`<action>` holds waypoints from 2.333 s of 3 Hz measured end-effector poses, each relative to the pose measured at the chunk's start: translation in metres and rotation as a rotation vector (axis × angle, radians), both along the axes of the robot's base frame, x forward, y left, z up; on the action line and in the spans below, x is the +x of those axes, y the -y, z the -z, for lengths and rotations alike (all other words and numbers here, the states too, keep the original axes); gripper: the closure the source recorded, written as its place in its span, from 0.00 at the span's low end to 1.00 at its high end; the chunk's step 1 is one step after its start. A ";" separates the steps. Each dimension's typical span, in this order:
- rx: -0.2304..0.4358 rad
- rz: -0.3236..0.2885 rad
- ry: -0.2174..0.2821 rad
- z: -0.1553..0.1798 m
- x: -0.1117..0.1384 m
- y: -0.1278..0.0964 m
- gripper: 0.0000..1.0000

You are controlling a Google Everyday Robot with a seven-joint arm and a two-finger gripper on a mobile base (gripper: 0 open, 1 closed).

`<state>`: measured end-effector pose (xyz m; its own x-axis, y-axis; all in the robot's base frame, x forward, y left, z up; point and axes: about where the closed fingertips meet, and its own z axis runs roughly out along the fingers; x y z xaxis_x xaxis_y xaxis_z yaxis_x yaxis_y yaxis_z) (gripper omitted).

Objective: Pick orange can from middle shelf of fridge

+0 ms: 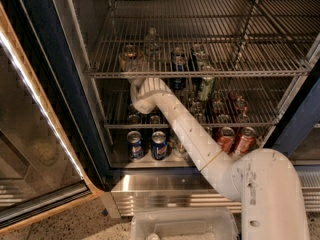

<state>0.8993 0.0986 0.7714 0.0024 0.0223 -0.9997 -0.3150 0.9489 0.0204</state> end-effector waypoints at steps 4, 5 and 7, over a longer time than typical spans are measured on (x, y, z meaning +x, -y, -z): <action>0.018 0.003 0.059 -0.009 -0.043 -0.003 1.00; 0.016 0.002 0.077 -0.014 -0.053 -0.003 1.00; 0.006 0.009 0.147 -0.033 -0.074 -0.003 1.00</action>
Offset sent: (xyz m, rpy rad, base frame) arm -0.0377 0.0021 0.0042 0.0253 -0.0507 -0.0034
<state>0.8251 0.1013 0.8044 0.1494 0.0272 -0.9884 -0.3060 0.9518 -0.0201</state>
